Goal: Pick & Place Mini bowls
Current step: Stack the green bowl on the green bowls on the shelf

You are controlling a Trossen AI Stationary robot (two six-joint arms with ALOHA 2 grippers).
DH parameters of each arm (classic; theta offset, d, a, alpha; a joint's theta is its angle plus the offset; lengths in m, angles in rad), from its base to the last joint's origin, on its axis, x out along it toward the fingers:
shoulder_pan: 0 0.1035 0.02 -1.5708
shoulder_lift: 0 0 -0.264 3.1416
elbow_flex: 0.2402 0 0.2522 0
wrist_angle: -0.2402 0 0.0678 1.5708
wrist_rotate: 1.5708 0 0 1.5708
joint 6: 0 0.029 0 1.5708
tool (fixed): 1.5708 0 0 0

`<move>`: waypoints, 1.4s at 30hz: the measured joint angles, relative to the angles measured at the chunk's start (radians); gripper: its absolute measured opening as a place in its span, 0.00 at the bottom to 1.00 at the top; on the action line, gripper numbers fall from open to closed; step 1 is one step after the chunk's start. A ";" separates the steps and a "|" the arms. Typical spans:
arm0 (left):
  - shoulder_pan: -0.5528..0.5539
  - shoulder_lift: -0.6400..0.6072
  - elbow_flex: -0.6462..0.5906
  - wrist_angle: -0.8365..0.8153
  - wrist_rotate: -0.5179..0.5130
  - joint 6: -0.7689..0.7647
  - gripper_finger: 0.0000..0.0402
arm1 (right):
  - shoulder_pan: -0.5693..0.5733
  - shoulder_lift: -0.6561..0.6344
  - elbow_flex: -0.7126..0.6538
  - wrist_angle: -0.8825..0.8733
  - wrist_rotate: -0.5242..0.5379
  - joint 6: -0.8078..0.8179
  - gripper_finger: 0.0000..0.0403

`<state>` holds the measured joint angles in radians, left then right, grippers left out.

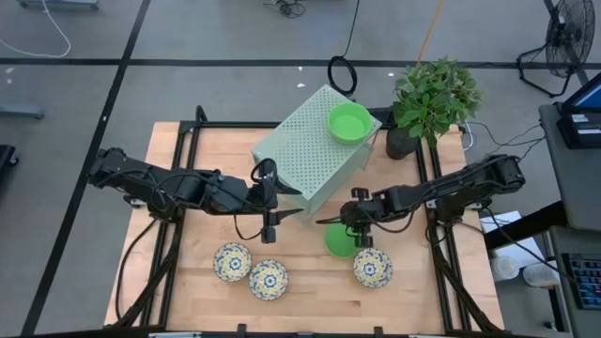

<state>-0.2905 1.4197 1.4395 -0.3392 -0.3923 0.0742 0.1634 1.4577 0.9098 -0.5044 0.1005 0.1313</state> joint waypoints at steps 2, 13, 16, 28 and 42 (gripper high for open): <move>0.000 0.000 0.000 0.000 0.000 0.000 0.44 | 0.002 0.000 -0.001 -0.005 0.000 0.006 0.25; 0.000 0.000 0.000 0.000 0.000 0.000 0.39 | 0.002 0.000 -0.001 0.029 0.000 0.031 0.25; 0.000 0.000 0.000 0.000 0.000 0.000 0.39 | 0.002 0.000 -0.001 0.028 0.000 0.035 0.25; 0.000 0.000 0.000 0.000 0.000 0.000 0.46 | 0.014 0.000 -0.001 0.022 -0.001 0.053 0.25; 0.000 0.000 0.000 0.000 0.000 0.000 0.50 | 0.015 0.000 -0.001 0.023 -0.001 0.065 0.25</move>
<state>-0.2904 1.4197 1.4395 -0.3391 -0.3923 0.0745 0.1787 1.4578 0.9089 -0.4817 0.0994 0.1962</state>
